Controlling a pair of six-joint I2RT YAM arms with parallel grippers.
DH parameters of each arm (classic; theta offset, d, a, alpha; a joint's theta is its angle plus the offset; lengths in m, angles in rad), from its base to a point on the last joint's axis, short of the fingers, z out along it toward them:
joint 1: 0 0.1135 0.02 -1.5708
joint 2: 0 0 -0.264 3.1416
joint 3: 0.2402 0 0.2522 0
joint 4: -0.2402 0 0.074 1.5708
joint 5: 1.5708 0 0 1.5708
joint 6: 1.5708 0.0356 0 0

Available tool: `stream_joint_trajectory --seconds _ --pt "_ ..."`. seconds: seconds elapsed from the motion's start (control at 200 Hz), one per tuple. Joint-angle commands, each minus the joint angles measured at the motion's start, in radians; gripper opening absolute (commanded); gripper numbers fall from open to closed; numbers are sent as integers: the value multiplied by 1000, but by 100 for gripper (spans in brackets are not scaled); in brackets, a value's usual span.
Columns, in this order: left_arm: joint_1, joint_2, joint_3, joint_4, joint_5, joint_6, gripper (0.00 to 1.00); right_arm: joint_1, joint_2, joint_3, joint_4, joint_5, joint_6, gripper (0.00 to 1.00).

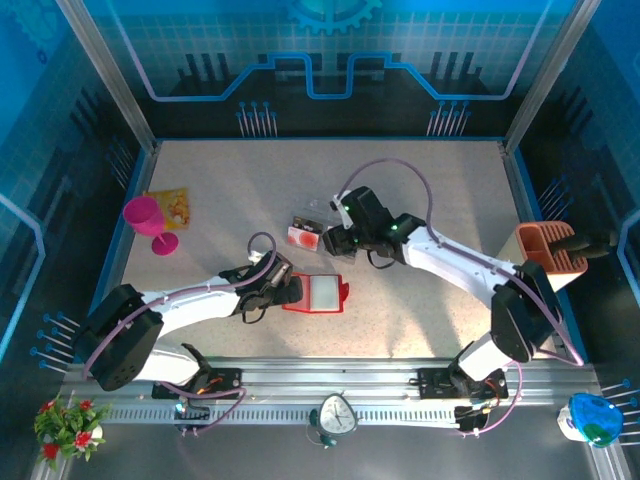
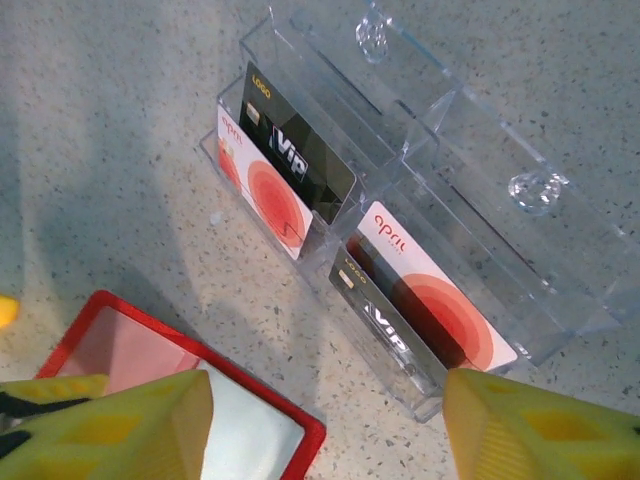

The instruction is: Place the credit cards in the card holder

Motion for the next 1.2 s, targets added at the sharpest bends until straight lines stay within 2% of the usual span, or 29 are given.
stream_joint_trajectory --seconds 0.0,0.15,0.46,0.665,1.026,1.196 --pt "-1 38 -28 51 2 8 99 -20 84 97 -125 -24 -139 57" --pt "-1 29 -34 52 0 6 99 -20 177 194 -190 2 -206 52" --pt "-2 30 -25 49 1 15 99 -75 224 309 -197 60 -185 52" --pt "-2 39 -17 52 4 16 99 -134 285 391 -246 139 -176 64" --pt "-2 61 -1 51 6 18 99 -193 387 432 -262 81 -206 64" --pt "-1 58 -3 49 5 16 99 -220 373 382 -241 50 -191 55"
